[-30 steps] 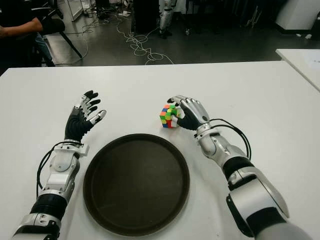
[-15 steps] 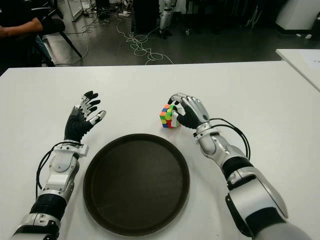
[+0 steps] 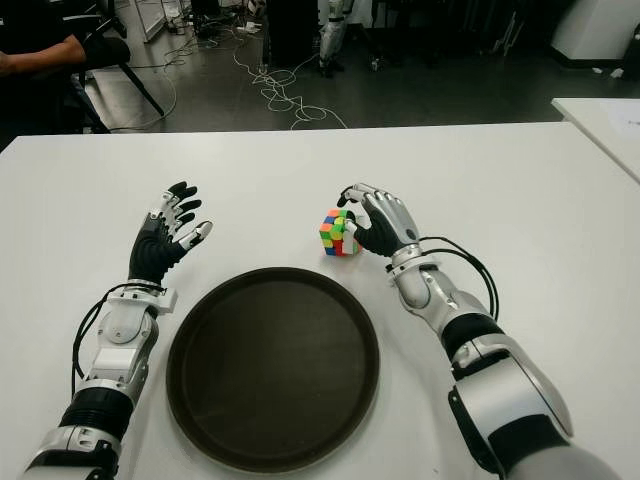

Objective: Pick up the Rubik's Cube and put it in the plate

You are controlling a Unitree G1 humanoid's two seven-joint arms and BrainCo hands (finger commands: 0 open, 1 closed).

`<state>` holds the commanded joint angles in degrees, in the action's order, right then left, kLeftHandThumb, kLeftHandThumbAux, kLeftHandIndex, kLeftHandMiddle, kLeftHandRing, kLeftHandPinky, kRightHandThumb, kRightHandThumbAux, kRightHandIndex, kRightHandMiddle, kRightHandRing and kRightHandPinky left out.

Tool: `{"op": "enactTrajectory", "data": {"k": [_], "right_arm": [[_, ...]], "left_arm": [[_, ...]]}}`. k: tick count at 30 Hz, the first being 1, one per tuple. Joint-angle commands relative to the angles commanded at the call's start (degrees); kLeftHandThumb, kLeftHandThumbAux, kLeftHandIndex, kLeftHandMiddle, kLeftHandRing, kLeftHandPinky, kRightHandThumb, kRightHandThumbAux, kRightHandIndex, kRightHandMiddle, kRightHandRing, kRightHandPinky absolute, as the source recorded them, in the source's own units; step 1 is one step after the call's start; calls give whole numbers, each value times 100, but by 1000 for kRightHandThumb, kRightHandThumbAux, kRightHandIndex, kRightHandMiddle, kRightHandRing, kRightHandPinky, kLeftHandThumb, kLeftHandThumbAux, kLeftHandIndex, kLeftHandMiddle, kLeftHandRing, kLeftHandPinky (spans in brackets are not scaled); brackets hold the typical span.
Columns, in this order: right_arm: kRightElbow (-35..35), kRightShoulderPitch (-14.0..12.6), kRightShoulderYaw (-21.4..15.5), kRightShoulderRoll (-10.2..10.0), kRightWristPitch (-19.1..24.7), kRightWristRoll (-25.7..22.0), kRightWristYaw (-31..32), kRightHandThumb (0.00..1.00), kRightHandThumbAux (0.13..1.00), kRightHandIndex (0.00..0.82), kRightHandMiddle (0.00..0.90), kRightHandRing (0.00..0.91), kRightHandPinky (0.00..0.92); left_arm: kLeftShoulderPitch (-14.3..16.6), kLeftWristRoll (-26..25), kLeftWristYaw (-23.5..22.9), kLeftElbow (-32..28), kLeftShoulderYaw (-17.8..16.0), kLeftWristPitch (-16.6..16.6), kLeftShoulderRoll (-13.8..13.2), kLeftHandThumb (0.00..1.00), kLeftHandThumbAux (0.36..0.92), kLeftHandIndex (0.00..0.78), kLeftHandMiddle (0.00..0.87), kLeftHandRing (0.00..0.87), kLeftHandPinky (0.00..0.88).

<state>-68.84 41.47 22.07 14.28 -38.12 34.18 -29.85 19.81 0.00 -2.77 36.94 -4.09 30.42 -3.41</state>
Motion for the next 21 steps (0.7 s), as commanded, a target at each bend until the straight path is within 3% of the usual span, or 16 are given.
{"op": "enactTrajectory", "data": {"k": [6,7,9,12,16,21], "right_arm": [[-2,28,6,14,108,28,72,671,742,396,225,218,211],[16,42,24,26,137,48,105,668,743,395,183,180,174],[40,55,43,38,166,66,141,320,773,198,94,99,108],[84,70,78,60,188,95,218,129,769,77,33,36,52],[152,120,226,153,267,247,413,31,624,16,6,7,10],[705,139,410,407,280,453,781,5,520,2,1,1,1]], "left_arm": [[13,30,16,7,3,-4,-11,43,727,87,160,147,143],[16,36,12,9,7,-7,-16,36,718,87,159,150,144],[18,43,7,12,12,-11,-21,26,712,88,158,150,137],[21,40,0,25,11,-6,-25,18,713,90,157,149,128],[40,39,22,65,-4,10,-24,15,715,90,155,146,138],[63,37,14,129,-17,39,-43,14,705,85,153,150,149]]}}
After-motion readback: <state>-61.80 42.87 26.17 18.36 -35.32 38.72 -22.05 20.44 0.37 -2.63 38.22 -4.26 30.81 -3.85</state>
